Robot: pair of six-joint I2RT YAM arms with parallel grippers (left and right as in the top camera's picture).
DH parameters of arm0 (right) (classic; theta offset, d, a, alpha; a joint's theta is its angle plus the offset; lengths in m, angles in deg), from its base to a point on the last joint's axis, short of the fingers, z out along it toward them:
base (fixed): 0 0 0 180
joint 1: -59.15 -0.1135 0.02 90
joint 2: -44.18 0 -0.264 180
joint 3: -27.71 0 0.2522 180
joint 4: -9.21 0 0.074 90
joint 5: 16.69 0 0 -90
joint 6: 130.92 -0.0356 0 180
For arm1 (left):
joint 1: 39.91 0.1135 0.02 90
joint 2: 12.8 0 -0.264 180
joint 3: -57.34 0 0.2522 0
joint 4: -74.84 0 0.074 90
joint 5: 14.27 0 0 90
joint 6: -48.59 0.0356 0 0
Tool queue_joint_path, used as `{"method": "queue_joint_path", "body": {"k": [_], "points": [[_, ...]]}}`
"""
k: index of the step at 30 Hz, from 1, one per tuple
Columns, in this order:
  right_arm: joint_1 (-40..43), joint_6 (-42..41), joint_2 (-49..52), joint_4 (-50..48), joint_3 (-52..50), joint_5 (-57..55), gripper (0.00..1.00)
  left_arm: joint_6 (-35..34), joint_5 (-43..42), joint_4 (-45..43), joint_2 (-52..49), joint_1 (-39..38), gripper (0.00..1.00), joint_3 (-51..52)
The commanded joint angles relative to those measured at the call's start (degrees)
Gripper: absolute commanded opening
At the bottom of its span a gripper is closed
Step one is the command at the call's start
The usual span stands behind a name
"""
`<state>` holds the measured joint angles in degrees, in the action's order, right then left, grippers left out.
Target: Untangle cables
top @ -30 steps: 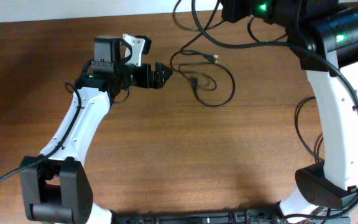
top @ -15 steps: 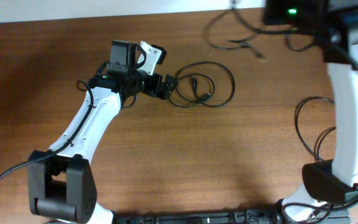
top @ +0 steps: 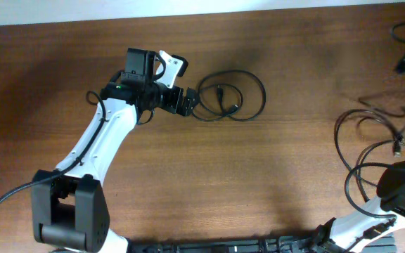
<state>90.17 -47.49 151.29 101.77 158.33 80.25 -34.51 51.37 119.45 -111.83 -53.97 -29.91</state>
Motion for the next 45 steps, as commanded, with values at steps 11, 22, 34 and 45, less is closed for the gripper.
{"method": "queue_joint_path", "body": {"k": [11, 22, 34, 45], "points": [[-21.27, 6.36, 2.08, -1.18, -2.27, 13.64, 0.88, -8.79, 14.01, 0.11, -0.39, 0.74, 0.98, -0.26], [-38.97, -2.99, 19.47, -6.51, -3.41, 1.70, 0.80, -13.97, 15.23, 1.31, -0.39, 1.86, 0.98, -0.26], [-41.99, -3.15, 28.76, -24.50, -3.72, -8.98, 0.66, -13.97, 15.23, 1.60, -0.39, 1.86, 1.00, -0.26], [-41.99, -4.90, 30.10, -25.03, -9.44, -8.70, 0.33, -13.97, 15.41, 1.57, -0.39, 1.86, 1.00, -0.26]]}}
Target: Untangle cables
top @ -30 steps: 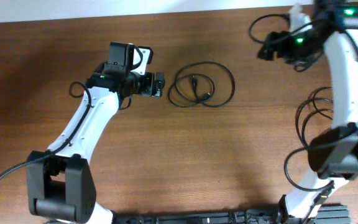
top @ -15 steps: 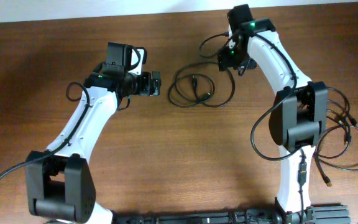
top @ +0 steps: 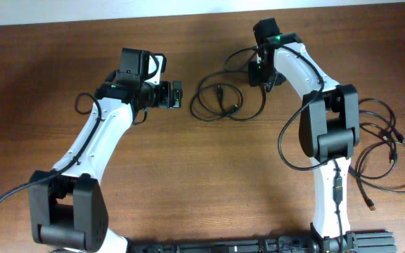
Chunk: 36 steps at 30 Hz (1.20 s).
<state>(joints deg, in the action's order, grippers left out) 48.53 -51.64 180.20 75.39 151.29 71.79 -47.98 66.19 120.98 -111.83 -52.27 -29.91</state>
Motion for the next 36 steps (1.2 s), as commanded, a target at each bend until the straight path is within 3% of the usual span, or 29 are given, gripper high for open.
{"method": "queue_joint_path", "body": {"k": [1, 3, 8, 13, 15, 17, 20, 23, 25, 32, 36], "points": [[-0.35, -0.74, 0.81, 1.79, -1.99, -0.24, 0.22, -0.48, 0.59, 0.07, -0.39, 0.15, 1.00, -0.26], [-0.26, -0.76, -0.57, 3.50, 0.17, -0.24, 0.04, -0.50, 0.59, 0.07, -0.39, 0.15, 0.99, -0.26], [-0.20, -0.74, -6.27, 13.07, 16.20, -0.28, 0.04, -0.50, 0.57, 0.13, -0.39, 0.15, 0.99, -0.26], [-0.26, -0.74, -13.51, 24.09, 38.66, 0.04, 0.04, -0.48, 0.57, 0.39, -0.39, 0.15, 1.00, -0.26], [-0.26, -0.72, -16.85, 27.89, 44.48, 4.57, 0.04, -0.50, 0.33, 0.28, -0.39, 0.15, 0.99, -0.26], [-0.26, -0.72, -18.45, 29.94, 44.76, 7.72, 0.04, -0.46, -3.52, -0.66, -0.39, 0.15, 0.99, -0.26], [-0.26, -0.48, -18.80, 34.01, 44.76, 17.49, 0.04, -0.24, -19.74, -9.29, -0.39, 0.15, 0.99, -0.26], [-0.26, -0.31, -18.80, 35.71, 44.76, 19.19, 0.04, -0.42, -38.45, -21.62, -0.39, 0.15, 0.99, -0.26], [-0.26, -0.31, -18.80, 35.89, 44.76, 23.61, 0.04, -5.03, -39.80, -25.31, -0.39, 0.15, 0.99, -0.26], [-0.31, 1.29, -18.80, 35.23, 44.76, 34.67, 0.04, -5.40, -39.43, -25.46, -0.39, -1.36, 0.99, -0.26], [-0.31, 1.49, -18.97, 35.15, 44.76, 36.96, 0.04, -5.35, -30.80, -20.98, -0.39, -1.42, 0.99, -0.26]]}}
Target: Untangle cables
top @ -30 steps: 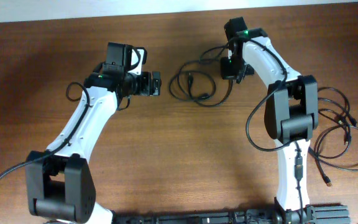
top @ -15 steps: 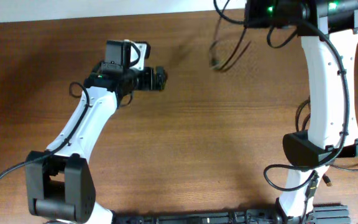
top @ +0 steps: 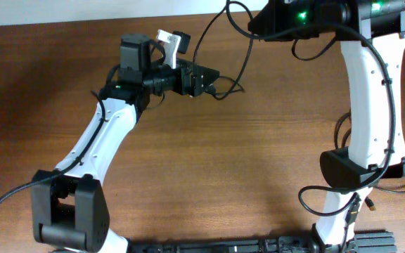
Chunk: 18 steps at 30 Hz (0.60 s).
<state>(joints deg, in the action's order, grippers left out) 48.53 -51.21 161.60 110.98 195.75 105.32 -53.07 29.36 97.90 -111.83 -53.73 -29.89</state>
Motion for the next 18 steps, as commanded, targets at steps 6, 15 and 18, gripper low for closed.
{"method": "queue_joint_path", "body": {"k": [6, 15, 18], "points": [[-0.24, 1.03, -2.03, -6.69, 0.57, 12.85, 0.04, -0.28, 26.69, 11.30, -2.56, 0.09, 0.99, -0.26], [1.70, 0.98, -3.61, -9.97, 0.57, -7.63, 0.04, -0.31, 39.76, 19.50, -4.55, 3.30, 0.98, -0.31], [5.55, 0.63, -3.61, -5.73, 0.57, -19.28, 0.04, 2.71, 28.94, 18.51, -2.67, 5.44, 0.99, -0.48]]}}
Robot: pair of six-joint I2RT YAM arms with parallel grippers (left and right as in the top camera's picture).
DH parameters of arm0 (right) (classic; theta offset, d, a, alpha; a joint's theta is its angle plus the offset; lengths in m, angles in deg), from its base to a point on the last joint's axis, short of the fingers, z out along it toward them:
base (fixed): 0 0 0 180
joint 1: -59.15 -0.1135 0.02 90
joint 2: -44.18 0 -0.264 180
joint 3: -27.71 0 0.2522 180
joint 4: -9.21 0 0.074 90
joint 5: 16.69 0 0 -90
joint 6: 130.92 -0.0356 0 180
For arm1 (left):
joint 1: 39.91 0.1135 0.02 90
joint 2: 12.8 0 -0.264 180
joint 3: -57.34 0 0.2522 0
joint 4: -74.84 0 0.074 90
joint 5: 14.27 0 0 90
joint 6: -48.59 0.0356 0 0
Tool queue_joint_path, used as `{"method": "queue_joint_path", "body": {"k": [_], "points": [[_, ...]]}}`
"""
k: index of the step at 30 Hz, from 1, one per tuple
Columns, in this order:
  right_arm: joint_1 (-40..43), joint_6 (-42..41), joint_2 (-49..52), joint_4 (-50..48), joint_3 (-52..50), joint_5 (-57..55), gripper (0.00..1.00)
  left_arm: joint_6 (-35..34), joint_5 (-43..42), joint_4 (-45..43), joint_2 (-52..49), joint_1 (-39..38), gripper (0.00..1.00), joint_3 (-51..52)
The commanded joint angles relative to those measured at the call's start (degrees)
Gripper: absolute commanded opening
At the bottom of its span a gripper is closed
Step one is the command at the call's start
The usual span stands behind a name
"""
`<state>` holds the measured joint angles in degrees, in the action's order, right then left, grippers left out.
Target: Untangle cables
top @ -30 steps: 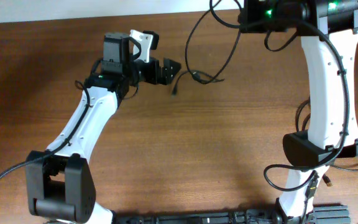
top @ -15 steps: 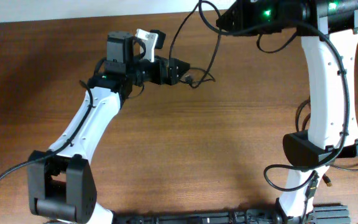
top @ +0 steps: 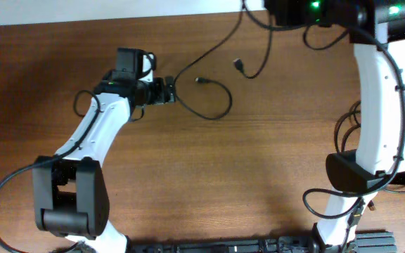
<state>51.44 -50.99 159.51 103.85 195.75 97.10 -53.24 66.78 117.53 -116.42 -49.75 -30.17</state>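
Note:
A black cable [top: 209, 53] runs in the overhead view from my left gripper [top: 170, 90] up and right to my right gripper [top: 276, 8] at the top edge. The left gripper looks shut on the cable's lower end. From there a loop [top: 216, 112] curls right and ends in a free plug [top: 199, 80]. A second strand [top: 262, 67] hangs from the right gripper and ends in another plug [top: 238, 65]. The right gripper appears shut on the cable, though its fingers are half out of frame.
More black cables [top: 344, 130] lie at the right by the right arm's base [top: 350, 176], with a loose end [top: 370, 205] lower down. The table's far edge [top: 118, 20] runs along the top, just beside the right gripper.
My left gripper has drawn back left and a little down. The right gripper has shifted slightly right at the top edge. The bunched cable now spreads into one long strand, a loop and a hanging end.
First the cable lay coiled mid-table, with the left gripper at its left edge and the right arm away at lower right. Then the right gripper was at the coil's top right. Later the coil was lifted toward the top edge, left gripper at it. Now it is pulled apart.

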Motion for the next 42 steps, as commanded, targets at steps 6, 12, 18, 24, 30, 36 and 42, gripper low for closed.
{"method": "queue_joint_path", "body": {"k": [6, 12, 18, 24, 30, 36, 42], "points": [[16.63, -7.72, -1.51, 14.01, 0.57, -43.60, 0.04, 3.50, -11.34, -1.60, 9.38, 9.07, 0.99, -0.22], [35.56, -11.61, -1.51, 16.44, -0.74, -39.78, 0.04, 3.54, -11.45, 3.30, 9.35, 13.00, 0.99, -0.22], [37.75, -2.16, -1.40, 16.39, -14.51, -30.62, 0.04, 3.56, -6.73, 3.78, 9.35, 13.00, 0.99, -0.22], [37.81, -2.12, -1.40, 9.51, -30.73, -30.18, 0.61, 3.78, -3.63, 6.34, 9.35, 12.98, 0.99, -0.22], [37.64, 12.70, -1.40, 6.84, -30.73, -7.08, 0.77, 4.44, -3.69, 6.29, 9.35, 12.94, 0.99, -0.22], [24.61, 21.75, -1.40, 5.64, -30.73, -3.82, 0.84, 16.70, 1.49, 0.70, 9.35, 2.93, 0.99, -0.22], [10.54, 15.08, -1.29, 10.01, -30.75, -15.65, 0.86, 7.10, 6.19, 19.45, 9.35, 1.84, 0.99, -0.22]]}}
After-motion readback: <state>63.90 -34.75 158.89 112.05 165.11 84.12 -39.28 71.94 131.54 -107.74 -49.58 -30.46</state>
